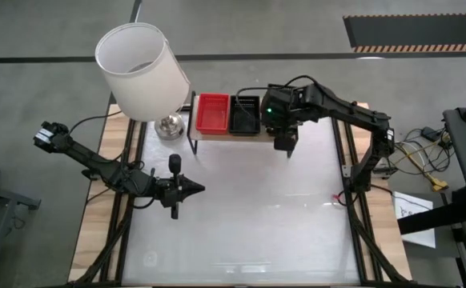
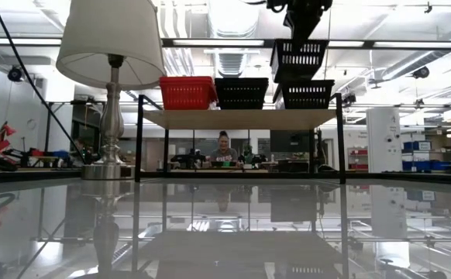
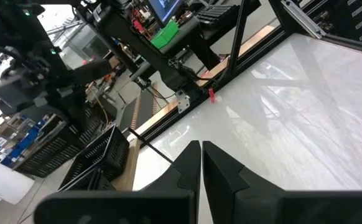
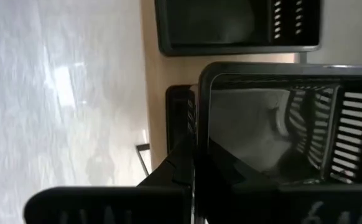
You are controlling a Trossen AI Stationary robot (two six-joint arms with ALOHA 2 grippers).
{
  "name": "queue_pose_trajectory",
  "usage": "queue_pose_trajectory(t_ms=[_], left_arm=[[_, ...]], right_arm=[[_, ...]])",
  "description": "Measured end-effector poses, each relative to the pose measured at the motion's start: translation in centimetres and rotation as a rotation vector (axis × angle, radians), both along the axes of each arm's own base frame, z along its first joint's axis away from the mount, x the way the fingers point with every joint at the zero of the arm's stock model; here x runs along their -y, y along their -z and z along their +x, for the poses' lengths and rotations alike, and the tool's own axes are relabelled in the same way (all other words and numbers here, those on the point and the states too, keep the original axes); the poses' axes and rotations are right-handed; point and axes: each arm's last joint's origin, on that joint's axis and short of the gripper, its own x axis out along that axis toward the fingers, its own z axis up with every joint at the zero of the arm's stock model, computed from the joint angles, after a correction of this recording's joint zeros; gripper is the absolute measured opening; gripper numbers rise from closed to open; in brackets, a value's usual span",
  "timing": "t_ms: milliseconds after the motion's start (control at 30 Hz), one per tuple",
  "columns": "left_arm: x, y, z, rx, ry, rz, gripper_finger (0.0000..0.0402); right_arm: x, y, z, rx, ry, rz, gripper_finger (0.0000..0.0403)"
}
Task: Stack baskets on shelf by color
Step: Stack the black basket into the other black basket on the shelf
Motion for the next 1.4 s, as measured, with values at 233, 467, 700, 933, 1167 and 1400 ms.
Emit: queue_pose_trajectory(t_ms=[233, 467, 700, 933, 1167, 1400], left_arm=[[0.0, 0.1, 0.0, -0.002, -0.002, 0.001, 0.0000], [0.0, 0.1, 0.0, -0.002, -0.003, 0.002, 0.0000], [0.0, 0.1, 0.0, -0.002, -0.003, 0.001, 0.0000], [0.0, 0.1, 0.0, -0.002, -0.003, 0.001, 0.0000], [0.0, 0.1, 0.0, -0.002, -0.003, 0.002, 0.0000], [0.0, 0.1, 0.0, -0.002, -0.003, 0.001, 0.0000]], right_arm=[[0.2, 1.7, 0.2, -0.064, -0.004, 0.011, 0.0008], [1.0, 3.4, 0.1, -0.119, 0.007, 0.022, 0.0008], [1.6, 4.4, 0.2, -0.139, 0.000, 0.022, 0.0008], [1.6, 4.5, 0.2, -0.134, 0.000, 0.020, 0.0009], [1.6, 4.5, 0.3, -0.129, 0.000, 0.019, 0.0009], [1.6, 4.5, 0.3, -0.122, 0.023, 0.024, 0.0042]])
